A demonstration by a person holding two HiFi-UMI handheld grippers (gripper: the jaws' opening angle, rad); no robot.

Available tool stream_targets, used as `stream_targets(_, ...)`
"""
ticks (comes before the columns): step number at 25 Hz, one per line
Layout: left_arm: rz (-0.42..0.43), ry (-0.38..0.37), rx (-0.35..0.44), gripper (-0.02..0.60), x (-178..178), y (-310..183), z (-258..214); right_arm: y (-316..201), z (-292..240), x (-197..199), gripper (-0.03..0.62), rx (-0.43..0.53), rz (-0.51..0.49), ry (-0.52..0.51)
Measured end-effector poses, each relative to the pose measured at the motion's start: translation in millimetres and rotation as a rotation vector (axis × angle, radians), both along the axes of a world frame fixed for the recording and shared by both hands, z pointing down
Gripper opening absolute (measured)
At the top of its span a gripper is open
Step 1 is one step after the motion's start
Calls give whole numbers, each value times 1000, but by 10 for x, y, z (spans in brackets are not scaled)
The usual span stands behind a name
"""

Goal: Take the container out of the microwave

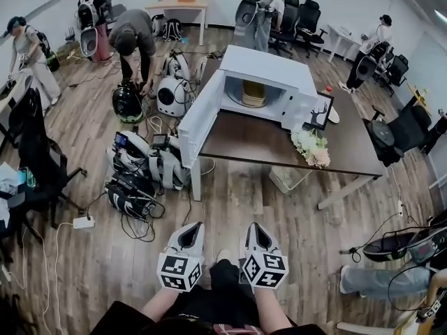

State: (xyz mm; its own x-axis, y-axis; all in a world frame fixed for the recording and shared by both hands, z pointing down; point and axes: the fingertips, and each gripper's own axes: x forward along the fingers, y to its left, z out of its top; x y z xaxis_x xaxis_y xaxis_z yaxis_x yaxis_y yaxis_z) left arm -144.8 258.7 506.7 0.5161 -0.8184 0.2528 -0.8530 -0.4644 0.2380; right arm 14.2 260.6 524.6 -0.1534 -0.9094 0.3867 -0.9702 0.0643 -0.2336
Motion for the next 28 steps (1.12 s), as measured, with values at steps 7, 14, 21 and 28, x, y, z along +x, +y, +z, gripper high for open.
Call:
stream_targets(7,-56,22,11,9,256,-581,-59,-690,-87,193,8,-2,-65,-17)
stream_targets(14,-82,35,16,9,642,-978,-58,-1078,-29,557,8,-8,-74,-7)
stream_targets(21,-87,32,19,9,1009,-1266,-44,-1363,14,790,8,-28,-133,-43)
stream_targets(28,-89,16,13,9,1194,-1409,-38,-1540,41,984,8,-27,-114,-44)
